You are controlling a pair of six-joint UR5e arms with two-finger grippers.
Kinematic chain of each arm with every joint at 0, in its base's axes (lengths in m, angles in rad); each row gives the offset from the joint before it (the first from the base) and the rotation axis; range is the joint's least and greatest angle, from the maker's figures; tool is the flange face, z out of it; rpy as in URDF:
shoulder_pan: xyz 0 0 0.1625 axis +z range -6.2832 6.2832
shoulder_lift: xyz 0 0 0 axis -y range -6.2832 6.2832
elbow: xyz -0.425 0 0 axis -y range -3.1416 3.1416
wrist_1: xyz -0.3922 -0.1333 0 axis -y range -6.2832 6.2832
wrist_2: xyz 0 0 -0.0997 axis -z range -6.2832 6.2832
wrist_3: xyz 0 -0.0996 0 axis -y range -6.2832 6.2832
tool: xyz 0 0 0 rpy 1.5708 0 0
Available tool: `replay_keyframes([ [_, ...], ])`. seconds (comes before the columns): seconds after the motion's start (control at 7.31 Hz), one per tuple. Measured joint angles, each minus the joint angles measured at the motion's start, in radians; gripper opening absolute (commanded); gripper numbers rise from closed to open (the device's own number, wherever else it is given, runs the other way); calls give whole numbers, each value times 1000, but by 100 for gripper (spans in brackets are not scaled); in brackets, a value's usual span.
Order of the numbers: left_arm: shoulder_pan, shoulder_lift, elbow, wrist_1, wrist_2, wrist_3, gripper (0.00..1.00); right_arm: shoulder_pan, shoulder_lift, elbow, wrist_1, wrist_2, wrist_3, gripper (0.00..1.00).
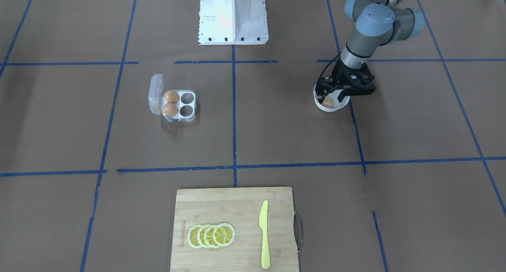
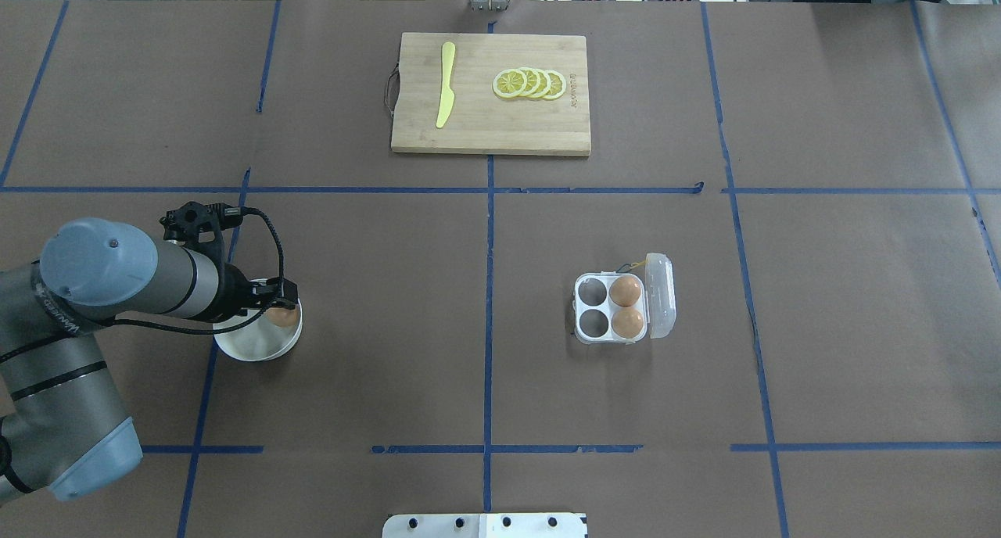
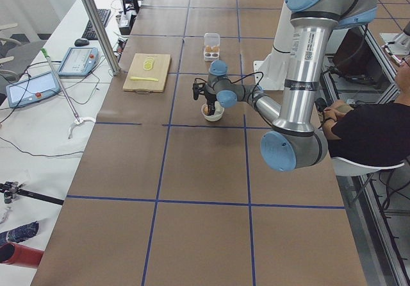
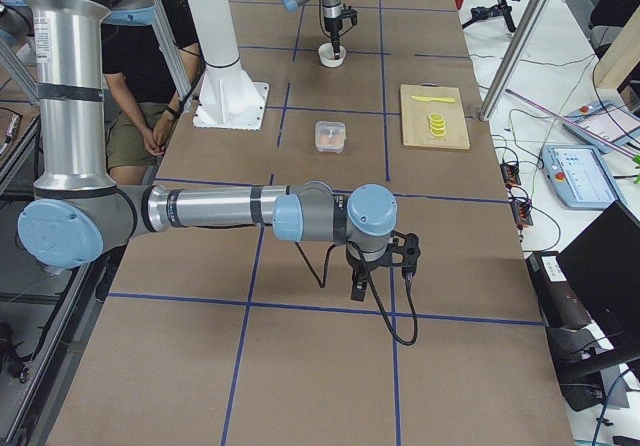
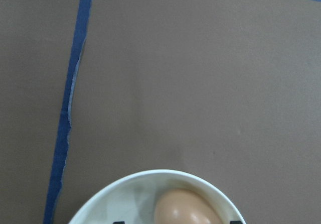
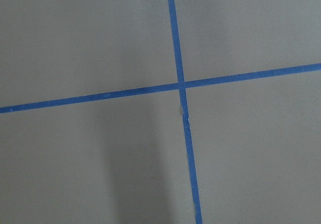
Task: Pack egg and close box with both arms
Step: 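Close the left gripper on the brown egg in the bowl and lift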
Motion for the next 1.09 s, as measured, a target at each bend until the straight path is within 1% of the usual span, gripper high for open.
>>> replay_keyframes([
  [0.14, 1, 2, 3, 0, 4, 0, 75, 0, 0, 0, 0, 1, 0, 100],
  [0.41, 8, 3, 6, 0, 6, 0, 72, 0, 0, 0, 0, 1, 0, 100],
  [1.09, 14, -2, 11, 1, 6, 1, 71, 0, -2, 1, 0, 2, 0, 100],
])
